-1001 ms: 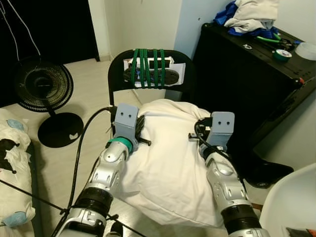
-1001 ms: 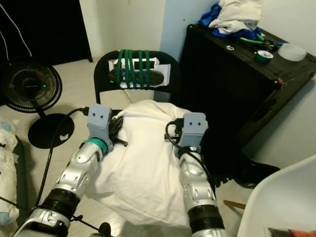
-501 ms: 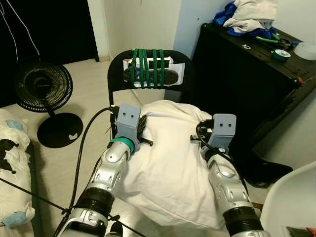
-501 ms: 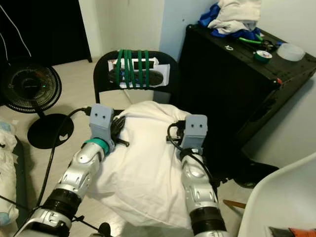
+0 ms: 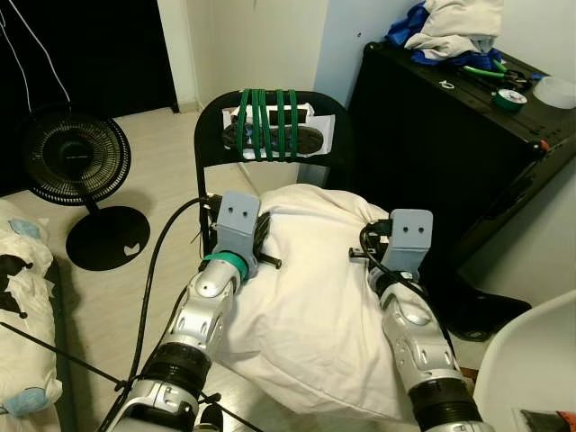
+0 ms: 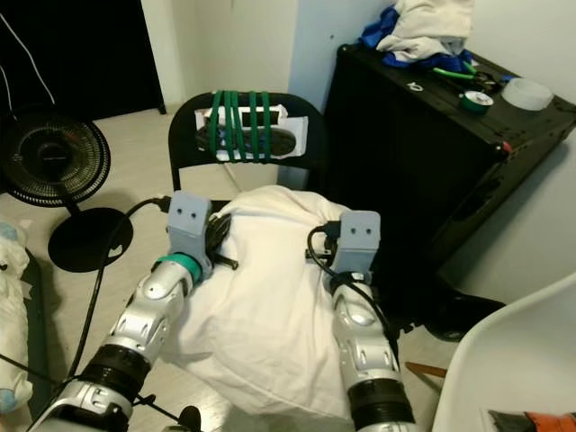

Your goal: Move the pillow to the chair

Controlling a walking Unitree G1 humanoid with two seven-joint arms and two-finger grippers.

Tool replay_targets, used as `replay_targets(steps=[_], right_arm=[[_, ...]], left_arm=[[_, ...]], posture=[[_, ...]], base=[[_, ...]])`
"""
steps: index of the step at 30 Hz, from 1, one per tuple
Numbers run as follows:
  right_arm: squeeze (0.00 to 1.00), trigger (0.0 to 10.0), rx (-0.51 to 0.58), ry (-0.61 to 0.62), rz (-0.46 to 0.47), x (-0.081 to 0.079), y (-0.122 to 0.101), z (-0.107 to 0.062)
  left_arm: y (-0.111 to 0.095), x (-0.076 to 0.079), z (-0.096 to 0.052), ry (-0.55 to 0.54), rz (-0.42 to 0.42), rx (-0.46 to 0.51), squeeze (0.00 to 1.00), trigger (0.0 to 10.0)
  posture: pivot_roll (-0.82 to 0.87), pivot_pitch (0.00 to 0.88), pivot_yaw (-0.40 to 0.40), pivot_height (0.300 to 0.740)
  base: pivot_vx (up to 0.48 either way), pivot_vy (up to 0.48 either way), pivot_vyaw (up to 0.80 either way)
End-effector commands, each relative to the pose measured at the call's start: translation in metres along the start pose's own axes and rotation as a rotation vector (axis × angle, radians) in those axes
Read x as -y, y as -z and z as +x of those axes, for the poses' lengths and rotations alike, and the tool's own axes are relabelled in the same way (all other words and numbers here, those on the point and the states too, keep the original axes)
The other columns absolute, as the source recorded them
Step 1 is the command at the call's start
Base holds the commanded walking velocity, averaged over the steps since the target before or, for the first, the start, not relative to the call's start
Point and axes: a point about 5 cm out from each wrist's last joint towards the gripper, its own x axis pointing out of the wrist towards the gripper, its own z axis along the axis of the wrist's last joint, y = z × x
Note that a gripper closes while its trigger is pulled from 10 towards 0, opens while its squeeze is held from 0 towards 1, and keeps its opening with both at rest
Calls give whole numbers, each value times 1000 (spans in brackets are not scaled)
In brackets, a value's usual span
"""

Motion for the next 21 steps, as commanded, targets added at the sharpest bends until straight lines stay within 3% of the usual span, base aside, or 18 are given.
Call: replay_targets(steps=[1,21], right_arm=[[0,10000,53,24,13,6,-8,-1],[0,10000,37,21,22,2,-3,1]], left_arm=[[-6,1,2,6,12,34,0,10000],[-6,-2,3,-7,16,24,0,10000]], posture=[[-109,3,-2,740],[-78,1,-5,740]], base=[[0,0,0],[0,0,0]])
